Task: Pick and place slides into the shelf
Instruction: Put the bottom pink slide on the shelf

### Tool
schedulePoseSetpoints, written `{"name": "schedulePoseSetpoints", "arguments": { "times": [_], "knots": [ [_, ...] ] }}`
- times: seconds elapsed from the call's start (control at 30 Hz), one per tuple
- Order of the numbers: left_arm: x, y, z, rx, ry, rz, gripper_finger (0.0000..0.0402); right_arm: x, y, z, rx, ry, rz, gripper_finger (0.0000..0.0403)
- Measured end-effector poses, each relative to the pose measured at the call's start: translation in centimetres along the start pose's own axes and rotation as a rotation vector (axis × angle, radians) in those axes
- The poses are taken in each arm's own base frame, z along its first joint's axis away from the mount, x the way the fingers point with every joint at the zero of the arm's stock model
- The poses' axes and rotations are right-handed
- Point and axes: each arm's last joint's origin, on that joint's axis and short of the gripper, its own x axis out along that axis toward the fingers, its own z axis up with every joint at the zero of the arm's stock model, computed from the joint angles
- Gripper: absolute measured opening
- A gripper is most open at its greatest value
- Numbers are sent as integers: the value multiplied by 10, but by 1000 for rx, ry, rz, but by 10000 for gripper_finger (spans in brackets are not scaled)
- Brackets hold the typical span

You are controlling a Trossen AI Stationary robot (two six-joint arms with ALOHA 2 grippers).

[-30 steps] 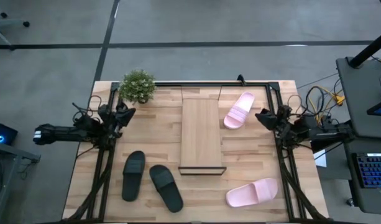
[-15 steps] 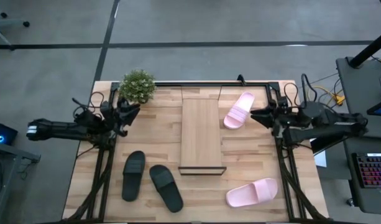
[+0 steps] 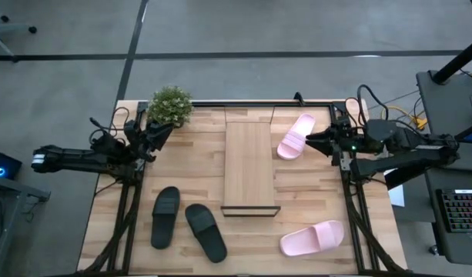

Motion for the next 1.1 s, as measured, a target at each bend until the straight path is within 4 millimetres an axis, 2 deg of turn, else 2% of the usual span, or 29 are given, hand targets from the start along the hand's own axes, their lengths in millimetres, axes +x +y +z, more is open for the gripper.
{"name": "schedulePoseSetpoints", "arguments": {
  "times": [0.17, 0.3, 0.5, 0.7, 0.93, 1.1],
  "knots": [
    [0, 1, 1, -10, -20, 43, 107, 13, 7, 4, 162, -23, 56, 130],
    [0, 1, 1, -9, -20, 43, 107, 20, 9, 3, 253, 19, 28, 149],
    [0, 1, 0, -8, -18, 44, 107, 31, 19, 5, 238, 138, 89, 198],
    [0, 2, 0, -7, -16, 44, 107, 36, 30, 18, 190, 196, 44, 242],
    [0, 2, 0, -7, -15, 41, 107, 36, 43, 31, 230, 334, 4, 253],
    [0, 2, 0, -7, -15, 41, 107, 33, 42, 26, 300, 468, -132, 253]
  ]
}}
